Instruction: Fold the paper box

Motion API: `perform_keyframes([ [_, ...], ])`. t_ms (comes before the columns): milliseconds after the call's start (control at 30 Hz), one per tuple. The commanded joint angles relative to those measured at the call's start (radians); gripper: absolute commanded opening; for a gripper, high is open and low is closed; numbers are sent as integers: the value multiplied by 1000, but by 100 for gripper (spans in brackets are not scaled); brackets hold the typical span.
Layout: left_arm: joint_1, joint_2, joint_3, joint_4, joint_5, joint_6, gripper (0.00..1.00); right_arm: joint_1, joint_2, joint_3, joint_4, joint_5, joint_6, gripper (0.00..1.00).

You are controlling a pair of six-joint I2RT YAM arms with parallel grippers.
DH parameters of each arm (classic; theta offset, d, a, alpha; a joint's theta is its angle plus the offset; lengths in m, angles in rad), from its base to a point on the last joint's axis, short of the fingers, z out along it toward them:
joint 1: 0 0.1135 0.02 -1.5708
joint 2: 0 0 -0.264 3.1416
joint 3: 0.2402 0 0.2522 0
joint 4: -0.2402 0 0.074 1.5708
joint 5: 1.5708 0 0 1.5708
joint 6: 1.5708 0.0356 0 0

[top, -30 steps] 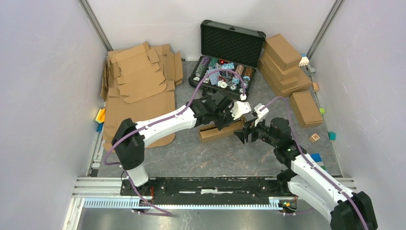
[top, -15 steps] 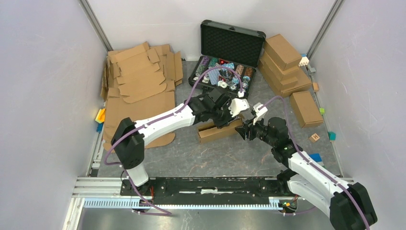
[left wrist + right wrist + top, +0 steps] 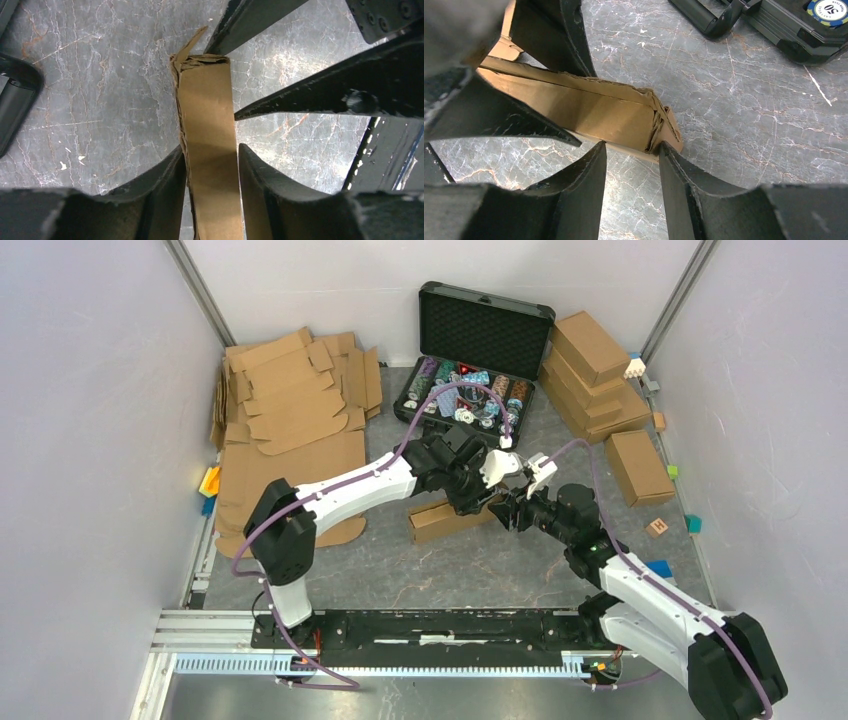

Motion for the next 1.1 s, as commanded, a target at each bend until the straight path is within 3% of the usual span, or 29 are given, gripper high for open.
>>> perform_keyframes([
  [0, -5, 14, 39, -49, 17, -28, 47, 5, -3, 30, 64, 16, 10, 47],
  [367, -5, -18, 11, -16, -22, -28, 49, 5, -127, 81, -85, 133, -73, 53],
  [500, -6, -23, 8, -13, -21, -28, 49, 4, -131, 83, -83, 191, -54, 42],
  [800, -6, -23, 7, -13, -16, -22, 49, 3, -65, 97, -30, 107, -38, 33],
  [933, -8, -22, 8, -12, -13, -21, 49, 4, -56, 83, 12, 56, -15, 14],
  [1067, -8, -22, 10, -12, -16, -23, 49, 4, -52, 81, 15, 13, 4, 13],
])
